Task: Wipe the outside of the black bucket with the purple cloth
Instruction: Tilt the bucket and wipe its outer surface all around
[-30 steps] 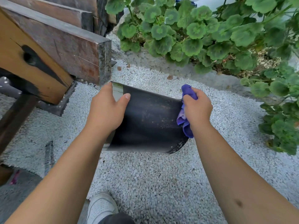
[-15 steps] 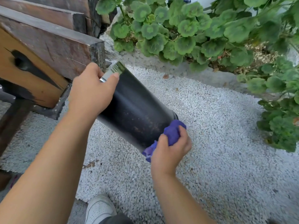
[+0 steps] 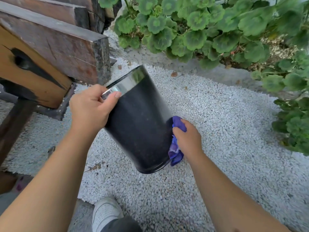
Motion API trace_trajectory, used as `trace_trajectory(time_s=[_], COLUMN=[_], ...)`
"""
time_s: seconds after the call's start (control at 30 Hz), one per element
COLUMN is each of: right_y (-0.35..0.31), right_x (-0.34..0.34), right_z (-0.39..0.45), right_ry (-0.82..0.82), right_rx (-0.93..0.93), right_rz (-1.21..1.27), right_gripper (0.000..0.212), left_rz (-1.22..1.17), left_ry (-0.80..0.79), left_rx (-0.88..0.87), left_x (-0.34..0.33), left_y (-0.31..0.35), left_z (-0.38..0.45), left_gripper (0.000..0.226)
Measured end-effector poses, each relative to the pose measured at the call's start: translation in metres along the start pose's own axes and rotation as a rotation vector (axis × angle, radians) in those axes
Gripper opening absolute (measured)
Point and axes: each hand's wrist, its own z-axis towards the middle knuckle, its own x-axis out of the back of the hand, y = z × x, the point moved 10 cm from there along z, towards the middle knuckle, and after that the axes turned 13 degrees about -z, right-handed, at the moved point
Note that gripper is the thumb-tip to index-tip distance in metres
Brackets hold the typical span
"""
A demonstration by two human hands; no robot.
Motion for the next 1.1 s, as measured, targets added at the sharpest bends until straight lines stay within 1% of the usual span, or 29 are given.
trace_trajectory(time_s=[0.07,0.13,0.17,0.2,0.3,0.4,0.47,0.53,0.63,0.73,0.77,0.8,0.83,0.9,0.97,1.03,1.1], right_y=[0.016,0.022,0.023,0.022,0.021,0.026,0.033,0.037,0.039,0.041,0.047,0.054,0.063,0.084,0.099,0.106,0.104], right_x=[-0.008,-0.012,-0.014,-0.015,-0.019,-0.019,-0.025,-0.028,-0.027,-0.036,-0.039,-0.043,-0.045,-0.045,-0.048,-0.053,-0.056], right_z=[-0.001,-0.004,-0.005,-0.004,0.000,-0.006,-0.009,-0.007,-0.001,0.008,0.009,0.009,0.008,0.003,-0.004,-0.007,-0.006], right_ry=[0.021,0.111,0.148,0.163,0.178,0.188,0.142,0.112,0.114,0.030,0.000,-0.027,-0.037,-0.001,0.011,-0.009,-0.038], right_rx=[-0.051,-0.083,-0.096,-0.110,-0.140,-0.146,-0.193,-0.228,-0.244,-0.233,-0.252,-0.280,-0.318,-0.418,-0.516,-0.567,-0.569], right_rz=[0.069,0.161,0.182,0.202,0.236,0.302,0.404,0.464,0.427,0.318,0.323,0.393,0.517,0.799,0.999,1.072,1.045], right_gripper=[0.016,0.022,0.018,0.013,0.014,0.012,0.010,0.008,0.007,0.005,0.005,0.006,0.007,0.008,0.013,0.019,0.025], left_rz=[0.016,0.080,0.115,0.166,0.379,0.504,0.623,0.721,0.770,0.738,0.720,0.698,0.668,0.571,0.411,0.212,0.120], left_ry=[-0.090,-0.177,-0.231,-0.285,-0.422,-0.449,-0.503,-0.532,-0.459,-0.397,-0.385,-0.367,-0.345,-0.314,-0.309,-0.346,-0.426], left_rx=[-0.074,-0.119,-0.122,-0.122,-0.144,-0.033,0.009,0.008,-0.041,-0.062,-0.076,-0.092,-0.108,-0.132,-0.138,-0.109,-0.060], left_x=[-0.006,-0.011,-0.012,-0.014,-0.034,-0.066,-0.096,-0.121,-0.128,-0.105,-0.095,-0.084,-0.072,-0.052,-0.037,-0.029,-0.034], left_y=[0.006,0.012,0.015,0.019,0.030,0.039,0.041,0.045,0.046,0.030,0.023,0.017,0.011,0.000,-0.006,-0.011,-0.017], left_z=[-0.005,0.000,0.003,0.006,0.016,0.041,0.060,0.072,0.078,0.073,0.069,0.065,0.062,0.057,0.055,0.052,0.052], left_gripper=[0.030,0.031,0.032,0.035,0.051,0.041,0.041,0.045,0.054,0.063,0.065,0.066,0.067,0.071,0.072,0.063,0.052])
